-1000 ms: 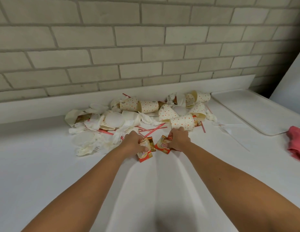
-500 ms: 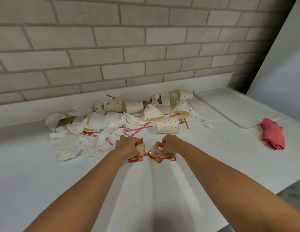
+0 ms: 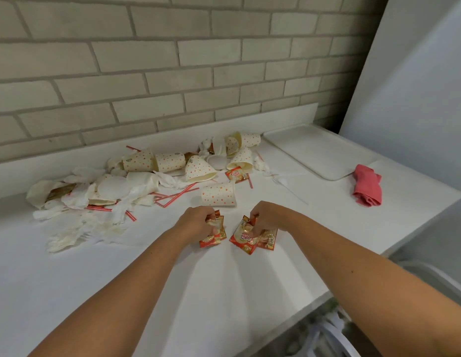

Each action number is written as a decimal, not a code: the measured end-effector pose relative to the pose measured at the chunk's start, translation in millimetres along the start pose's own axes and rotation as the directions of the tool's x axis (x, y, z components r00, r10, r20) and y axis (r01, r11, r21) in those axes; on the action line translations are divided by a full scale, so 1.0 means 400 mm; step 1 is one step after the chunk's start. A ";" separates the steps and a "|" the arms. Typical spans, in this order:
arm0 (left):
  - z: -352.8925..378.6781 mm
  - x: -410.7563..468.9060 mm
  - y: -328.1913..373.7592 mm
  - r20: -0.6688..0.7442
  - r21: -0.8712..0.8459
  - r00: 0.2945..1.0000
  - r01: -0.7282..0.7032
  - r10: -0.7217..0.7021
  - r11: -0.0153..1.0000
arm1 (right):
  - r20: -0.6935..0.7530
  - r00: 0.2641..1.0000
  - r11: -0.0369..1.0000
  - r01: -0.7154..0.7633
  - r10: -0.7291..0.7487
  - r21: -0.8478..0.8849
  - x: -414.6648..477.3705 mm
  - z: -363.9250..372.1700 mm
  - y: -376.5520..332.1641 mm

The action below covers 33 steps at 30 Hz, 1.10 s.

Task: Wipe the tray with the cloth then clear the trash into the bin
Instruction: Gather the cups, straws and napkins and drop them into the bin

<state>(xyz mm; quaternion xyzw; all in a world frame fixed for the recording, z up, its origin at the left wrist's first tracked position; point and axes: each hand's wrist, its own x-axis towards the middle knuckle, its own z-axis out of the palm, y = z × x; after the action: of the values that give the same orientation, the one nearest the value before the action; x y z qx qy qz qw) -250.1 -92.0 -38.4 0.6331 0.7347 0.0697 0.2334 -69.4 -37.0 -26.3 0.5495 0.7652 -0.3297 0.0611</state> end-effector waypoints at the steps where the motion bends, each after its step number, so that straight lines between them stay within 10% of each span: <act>1: 0.009 0.001 0.024 0.007 -0.018 0.999 -0.033 0.034 0.999 | -0.003 1.000 1.000 -0.009 0.009 0.006 -0.014 -0.011 0.018; 18: 0.281 -0.046 0.520 0.049 -0.357 0.916 -0.356 0.398 0.863 | -0.097 0.941 0.944 -0.328 0.325 -0.021 -0.285 -0.176 0.458; 33: 0.583 -0.136 0.805 0.263 -0.281 0.851 -0.383 0.454 0.880 | -0.115 0.751 0.742 -0.660 0.650 -0.120 -0.476 -0.086 0.819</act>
<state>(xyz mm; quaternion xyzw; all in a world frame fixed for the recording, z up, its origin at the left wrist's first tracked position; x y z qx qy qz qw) 144.5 -128.4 -101.8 0.7518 0.5181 0.0952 0.3967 302.7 -111.2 -56.3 0.7873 0.5481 -0.2092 0.1895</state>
